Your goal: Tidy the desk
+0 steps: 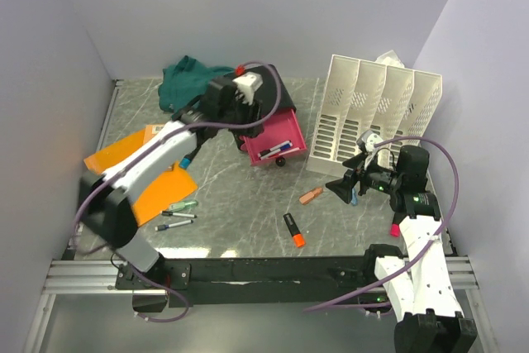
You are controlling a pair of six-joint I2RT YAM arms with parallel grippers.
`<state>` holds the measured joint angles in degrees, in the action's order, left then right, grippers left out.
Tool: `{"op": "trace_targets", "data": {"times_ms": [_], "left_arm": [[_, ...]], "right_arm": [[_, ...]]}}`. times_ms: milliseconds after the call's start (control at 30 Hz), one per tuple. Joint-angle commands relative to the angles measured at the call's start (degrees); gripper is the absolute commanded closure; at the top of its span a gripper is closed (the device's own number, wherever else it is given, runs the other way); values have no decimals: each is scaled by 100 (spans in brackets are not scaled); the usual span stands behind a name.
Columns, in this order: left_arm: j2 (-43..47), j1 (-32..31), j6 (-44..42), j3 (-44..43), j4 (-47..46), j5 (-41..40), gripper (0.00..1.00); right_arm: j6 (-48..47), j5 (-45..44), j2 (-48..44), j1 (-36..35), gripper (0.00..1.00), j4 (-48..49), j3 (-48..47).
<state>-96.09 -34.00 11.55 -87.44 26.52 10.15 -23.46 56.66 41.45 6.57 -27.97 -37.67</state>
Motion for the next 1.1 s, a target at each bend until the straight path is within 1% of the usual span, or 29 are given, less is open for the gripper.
{"op": "trace_targets", "data": {"times_ms": [0,33,67,100,133,167,200,233,267,300,333,367,400,467,500,533,567,633,667,733,767,800,833,867,933,967,1033,1067], "left_arm": [[1931,16,714,1059,-568,-557,39],[2241,33,874,1654,-648,-758,32],[2845,42,1171,1956,-831,-830,19],[3146,77,1348,2246,-885,-944,12],[3454,95,1550,2779,-903,-997,6],[3753,121,1761,3046,-895,-1337,1],[4348,182,2215,3292,-877,-1462,0],[4632,218,2446,3764,-851,-1559,1],[4887,253,2675,3969,-807,-1760,0],[5360,323,3190,4154,-615,-1884,0],[5573,350,3448,4504,-509,-1990,1],[5775,376,3929,4673,-412,-2130,1],[6108,411,4177,4831,-211,-2227,1],[6391,438,4678,5253,1,-2359,0],[6593,447,5116,5385,193,-2499,0],[6682,447,5373,5578,335,-2605,0],[6804,447,5941,5658,501,-2763,1],[6876,456,6331,5808,835,-3062,2],[6850,456,6733,5817,967,-3141,8],[6745,464,7017,5852,1231,-3291,15],[6553,473,7219,5844,1319,-3318,21],[6438,490,7317,5817,1416,-3353,25],[6323,499,7370,5782,1487,-3362,30],[6096,517,7431,5756,1557,-3345,41],[5884,596,7414,5729,1549,-3266,48],[5691,640,7362,5729,1497,-3161,57],[5515,798,7335,5755,1470,-3055,67],[5348,955,7300,5773,1452,-2941,68]], "right_arm": [[-62,152,-32,55,0,54,-162],[-62,143,-23,64,0,54,-162],[-62,152,-23,64,0,46,-162],[-71,161,-14,64,0,46,-162],[-62,161,-6,64,0,46,-170],[-71,161,-14,64,0,54,-162],[-62,152,-6,64,0,37,-170],[-62,169,-6,64,0,37,-170],[-62,161,-14,55,0,46,-170],[-62,161,-14,64,0,46,-170],[-62,152,-14,64,0,54,-162],[-62,152,-14,64,0,54,-162],[-53,152,-14,64,0,46,-170],[-53,143,-14,64,0,54,-162],[-53,143,-14,64,0,54,-162],[-53,143,-14,64,0,54,-153],[-53,143,-14,64,0,54,-162],[-44,134,-14,73,0,63,-153],[-36,143,-23,73,0,63,-153],[-35,134,-23,64,0,63,-153],[-27,134,-23,55,0,63,-153],[-35,117,-23,73,0,54,-153],[-35,125,-32,81,0,63,-153],[-18,117,-41,81,0,63,-153],[-18,108,-49,81,0,72,-153],[-27,108,-49,81,0,72,-153],[-27,117,-49,73,0,63,-153],[-18,117,-49,90,0,63,-153]]}}
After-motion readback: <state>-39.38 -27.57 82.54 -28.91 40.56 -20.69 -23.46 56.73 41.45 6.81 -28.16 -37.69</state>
